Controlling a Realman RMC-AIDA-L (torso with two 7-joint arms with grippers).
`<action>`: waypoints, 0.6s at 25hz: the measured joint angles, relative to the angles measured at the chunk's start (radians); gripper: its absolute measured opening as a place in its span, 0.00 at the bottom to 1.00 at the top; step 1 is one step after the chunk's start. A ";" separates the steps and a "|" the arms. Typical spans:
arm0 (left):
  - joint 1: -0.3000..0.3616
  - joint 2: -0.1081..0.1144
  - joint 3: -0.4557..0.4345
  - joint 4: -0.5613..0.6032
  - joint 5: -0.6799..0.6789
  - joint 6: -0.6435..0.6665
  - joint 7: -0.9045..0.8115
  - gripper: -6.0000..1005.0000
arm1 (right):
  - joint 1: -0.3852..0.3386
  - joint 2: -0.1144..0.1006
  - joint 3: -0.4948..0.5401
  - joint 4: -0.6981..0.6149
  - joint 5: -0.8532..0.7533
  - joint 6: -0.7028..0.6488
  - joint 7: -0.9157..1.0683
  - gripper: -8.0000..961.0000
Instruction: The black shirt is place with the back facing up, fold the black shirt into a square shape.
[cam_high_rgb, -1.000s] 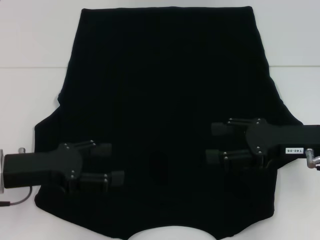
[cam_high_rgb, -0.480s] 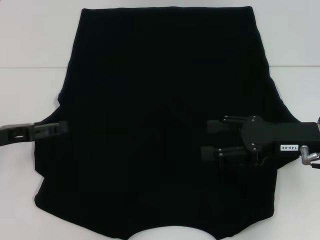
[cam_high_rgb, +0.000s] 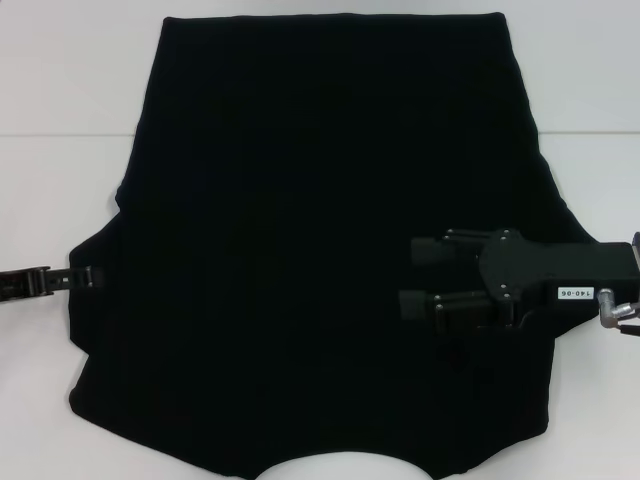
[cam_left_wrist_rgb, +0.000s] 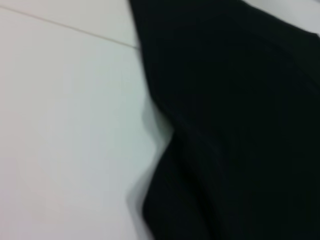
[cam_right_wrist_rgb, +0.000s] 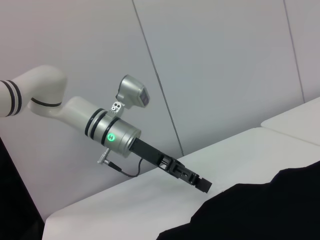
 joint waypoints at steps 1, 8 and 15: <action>0.000 0.000 0.008 -0.002 0.006 -0.013 -0.010 0.95 | 0.001 0.000 0.000 0.000 0.000 0.000 0.000 0.94; -0.002 -0.008 0.056 -0.014 0.022 -0.052 -0.025 0.95 | 0.005 0.000 0.001 0.000 0.000 0.002 0.000 0.94; 0.000 -0.008 0.064 -0.021 0.025 -0.066 -0.024 0.95 | 0.001 0.000 0.002 0.000 0.000 0.005 0.000 0.93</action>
